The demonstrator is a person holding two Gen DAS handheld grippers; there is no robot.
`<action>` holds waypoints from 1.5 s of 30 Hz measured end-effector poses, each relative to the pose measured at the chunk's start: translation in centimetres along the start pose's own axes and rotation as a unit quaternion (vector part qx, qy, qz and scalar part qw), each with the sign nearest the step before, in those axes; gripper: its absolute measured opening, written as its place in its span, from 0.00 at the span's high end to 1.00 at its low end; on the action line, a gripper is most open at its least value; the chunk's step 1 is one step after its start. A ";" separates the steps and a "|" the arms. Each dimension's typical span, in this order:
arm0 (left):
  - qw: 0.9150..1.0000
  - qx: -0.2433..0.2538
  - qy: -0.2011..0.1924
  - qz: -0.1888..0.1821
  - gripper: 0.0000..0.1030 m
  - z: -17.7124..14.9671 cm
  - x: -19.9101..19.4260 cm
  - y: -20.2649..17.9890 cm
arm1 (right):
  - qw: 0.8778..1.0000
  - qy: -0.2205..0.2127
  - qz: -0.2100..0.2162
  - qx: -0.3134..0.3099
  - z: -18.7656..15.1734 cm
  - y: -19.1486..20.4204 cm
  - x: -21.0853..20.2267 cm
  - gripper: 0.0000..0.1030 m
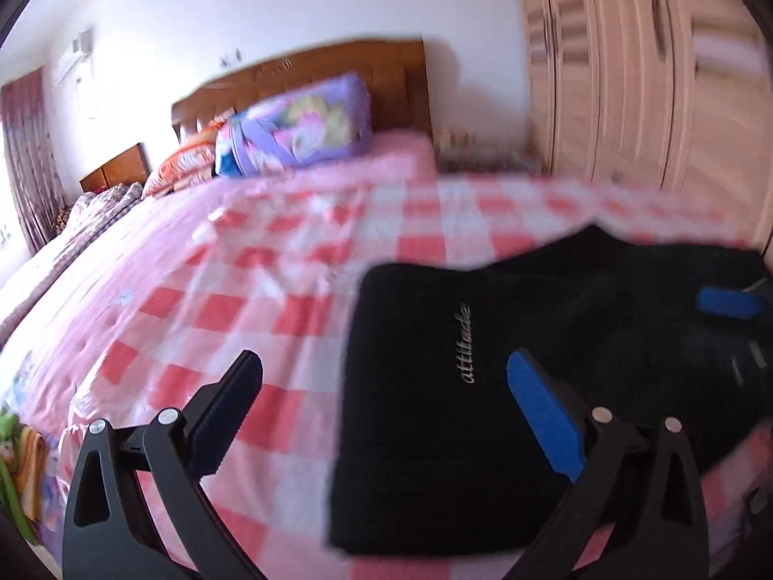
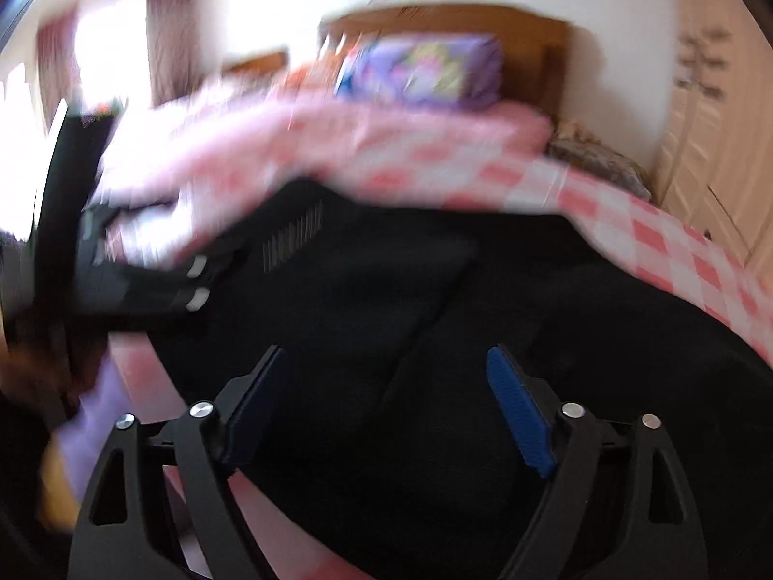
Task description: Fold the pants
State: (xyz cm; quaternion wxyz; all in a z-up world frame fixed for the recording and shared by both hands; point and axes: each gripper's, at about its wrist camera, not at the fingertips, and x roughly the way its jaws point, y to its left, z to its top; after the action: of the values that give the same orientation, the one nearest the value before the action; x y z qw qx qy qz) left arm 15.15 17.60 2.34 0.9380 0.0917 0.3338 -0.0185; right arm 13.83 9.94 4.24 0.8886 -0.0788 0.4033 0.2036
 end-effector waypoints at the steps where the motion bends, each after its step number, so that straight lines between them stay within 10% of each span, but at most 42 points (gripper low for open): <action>1: 1.000 0.012 0.021 0.012 0.01 -0.4 1.4 -0.9 | 1.000 0.004 0.004 -0.005 -1.2 -0.2 0.9 0.16; 8: 0.993 -0.071 0.086 -0.042 0.01 -2.5 4.8 1.7 | 0.996 -0.024 0.059 0.054 -1.3 -1.8 -1.3 0.16; 11: 0.997 -0.063 0.030 -0.028 0.02 0.0 1.7 1.7 | 0.983 -0.070 0.107 0.130 -1.7 -4.2 -3.6 0.16; 16: 0.999 -0.021 -0.008 -0.036 0.02 4.6 1.8 -1.5 | 0.971 -0.095 0.073 0.209 -4.3 -8.5 -6.3 0.15; 19: 0.998 0.016 0.066 0.009 0.02 5.2 8.2 -3.4 | 0.962 -0.107 0.038 0.248 -7.1 -11.7 -8.9 0.15; 25: 0.990 -0.033 0.135 0.001 0.01 4.4 11.5 -1.4 | 0.906 -0.122 -0.053 0.402 -14.7 -20.2 -14.0 0.15; 30: 0.994 -0.005 0.079 0.069 0.02 5.2 7.1 -3.9 | 0.864 -0.084 -0.072 0.492 -19.2 -25.0 -14.6 0.15; 36: 0.996 0.064 0.018 -0.067 0.02 5.3 1.8 -13.1 | 0.853 -0.080 -0.021 0.515 -19.1 -27.8 -12.1 0.14; 40: 0.989 0.126 0.037 -0.073 0.02 3.1 3.7 -17.4 | 0.838 -0.099 0.005 0.536 -19.3 -29.6 -11.6 0.13; 45: 0.986 0.064 0.079 -0.136 0.01 2.6 6.5 -15.6 | 0.839 -0.100 0.049 0.532 -20.0 -30.4 -11.5 0.23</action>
State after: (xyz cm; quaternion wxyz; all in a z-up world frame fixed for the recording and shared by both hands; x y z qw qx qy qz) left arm 20.28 1.99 -2.26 0.8897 0.1062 0.4143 -0.1594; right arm 6.25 -27.10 -1.13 0.8179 0.4472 0.3620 0.0081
